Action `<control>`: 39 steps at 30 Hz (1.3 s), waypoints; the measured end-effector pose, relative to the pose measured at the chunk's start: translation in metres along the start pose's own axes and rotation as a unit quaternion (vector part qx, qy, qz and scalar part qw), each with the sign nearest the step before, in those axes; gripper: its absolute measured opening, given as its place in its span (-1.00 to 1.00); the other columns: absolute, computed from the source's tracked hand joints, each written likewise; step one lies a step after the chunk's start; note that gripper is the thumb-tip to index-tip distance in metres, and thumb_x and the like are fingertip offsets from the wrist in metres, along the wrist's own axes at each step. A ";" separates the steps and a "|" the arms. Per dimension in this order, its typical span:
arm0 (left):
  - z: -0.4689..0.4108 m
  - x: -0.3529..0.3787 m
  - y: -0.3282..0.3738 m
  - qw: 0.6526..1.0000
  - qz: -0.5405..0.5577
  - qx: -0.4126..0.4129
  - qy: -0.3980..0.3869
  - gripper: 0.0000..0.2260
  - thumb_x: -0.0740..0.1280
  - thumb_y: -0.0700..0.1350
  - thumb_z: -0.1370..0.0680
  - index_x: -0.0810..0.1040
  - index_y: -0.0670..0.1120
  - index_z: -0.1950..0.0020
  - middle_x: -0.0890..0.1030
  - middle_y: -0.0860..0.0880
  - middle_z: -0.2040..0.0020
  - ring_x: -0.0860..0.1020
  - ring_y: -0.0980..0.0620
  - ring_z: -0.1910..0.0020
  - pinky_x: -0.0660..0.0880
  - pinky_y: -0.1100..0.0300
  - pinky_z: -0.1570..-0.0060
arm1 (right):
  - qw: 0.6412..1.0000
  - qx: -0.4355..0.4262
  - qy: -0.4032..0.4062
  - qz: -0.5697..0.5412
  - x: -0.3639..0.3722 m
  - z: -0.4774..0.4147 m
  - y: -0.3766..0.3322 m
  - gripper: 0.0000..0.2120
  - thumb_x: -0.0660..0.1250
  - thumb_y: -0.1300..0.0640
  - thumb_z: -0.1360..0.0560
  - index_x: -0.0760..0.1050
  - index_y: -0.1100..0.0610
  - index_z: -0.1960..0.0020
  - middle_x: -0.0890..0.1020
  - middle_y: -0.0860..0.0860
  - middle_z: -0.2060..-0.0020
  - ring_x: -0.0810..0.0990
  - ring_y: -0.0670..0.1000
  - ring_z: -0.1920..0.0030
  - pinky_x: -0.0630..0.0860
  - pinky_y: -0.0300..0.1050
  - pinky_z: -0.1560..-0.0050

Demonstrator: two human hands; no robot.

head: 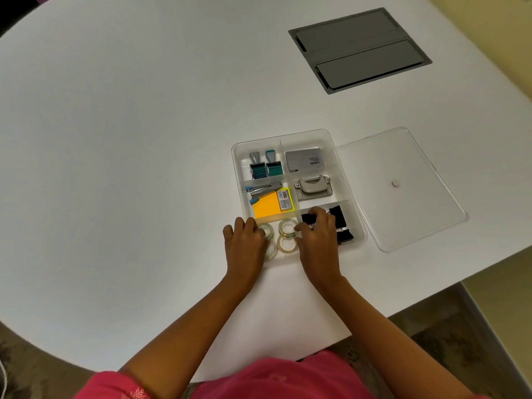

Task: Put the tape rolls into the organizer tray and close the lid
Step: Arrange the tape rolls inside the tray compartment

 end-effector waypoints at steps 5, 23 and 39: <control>0.005 -0.005 -0.001 1.000 -0.008 -0.006 0.011 -0.90 0.45 -0.16 -0.41 0.65 -0.14 0.11 0.62 -0.09 0.12 0.52 -0.12 0.09 0.41 -0.01 0.10 | 0.997 0.005 -0.062 0.042 0.004 -0.011 -0.009 -0.84 0.60 0.25 -0.24 0.62 0.24 0.31 0.50 0.24 -0.32 0.45 0.29 -0.32 0.54 0.03 -0.13; 0.011 -0.010 -0.002 0.998 0.027 0.014 0.054 -0.91 0.47 -0.17 -0.40 0.65 -0.17 0.15 0.64 -0.13 0.17 0.56 -0.13 0.16 0.46 -0.02 0.18 | 0.966 -0.084 -0.210 0.124 0.041 -0.022 -0.027 -0.75 0.46 -0.06 -0.37 0.61 0.13 0.14 -0.14 0.07 -0.57 -0.29 0.26 -0.52 -0.08 0.09 -0.53; 0.011 -0.003 0.002 0.998 0.050 -0.003 0.027 -0.91 0.38 -0.23 -0.45 0.63 -0.19 0.07 0.63 -0.14 0.06 0.53 -0.13 0.12 0.42 -0.01 0.13 | 0.997 -0.043 -0.051 -0.036 -0.009 -0.012 -0.008 -0.83 0.55 0.12 -0.25 0.64 0.21 0.31 0.26 0.22 -0.48 0.22 0.37 -0.44 0.39 0.21 -0.34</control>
Point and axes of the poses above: each hand's wrist, its own z-axis away from the middle knuckle, its own x-axis out of the palm, y = z × x, the point moved 7 cm from there along -z, towards the middle knuckle
